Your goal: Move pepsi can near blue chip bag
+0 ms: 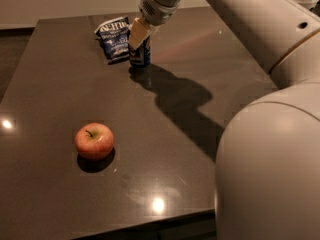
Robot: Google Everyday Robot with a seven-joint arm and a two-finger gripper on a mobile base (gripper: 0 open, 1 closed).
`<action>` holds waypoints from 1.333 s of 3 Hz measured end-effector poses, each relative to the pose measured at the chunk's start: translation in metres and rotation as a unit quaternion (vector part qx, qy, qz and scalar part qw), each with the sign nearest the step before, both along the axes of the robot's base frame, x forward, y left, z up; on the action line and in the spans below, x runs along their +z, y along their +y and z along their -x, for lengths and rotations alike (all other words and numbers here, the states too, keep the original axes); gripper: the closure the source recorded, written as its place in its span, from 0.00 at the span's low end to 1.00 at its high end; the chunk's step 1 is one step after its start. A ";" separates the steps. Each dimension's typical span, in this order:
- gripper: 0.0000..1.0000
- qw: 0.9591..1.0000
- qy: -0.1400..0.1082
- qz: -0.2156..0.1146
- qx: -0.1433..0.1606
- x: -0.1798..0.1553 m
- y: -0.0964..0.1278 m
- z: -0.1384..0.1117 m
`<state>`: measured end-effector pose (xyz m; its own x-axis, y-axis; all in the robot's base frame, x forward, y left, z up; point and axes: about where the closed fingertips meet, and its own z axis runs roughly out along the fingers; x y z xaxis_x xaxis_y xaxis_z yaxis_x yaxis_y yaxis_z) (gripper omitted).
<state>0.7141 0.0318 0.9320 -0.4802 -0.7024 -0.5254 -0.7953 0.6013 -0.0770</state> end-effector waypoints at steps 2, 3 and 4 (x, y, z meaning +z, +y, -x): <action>0.38 1.000 -0.003 0.001 -0.002 -0.009 0.002 -0.007; 0.14 1.000 -0.001 0.002 -0.001 -0.012 0.004 -0.007; 0.00 1.000 0.001 0.002 0.000 -0.014 0.006 -0.008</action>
Offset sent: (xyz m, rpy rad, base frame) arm 0.0066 0.0004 -0.0061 -0.0010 -0.0081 -0.0073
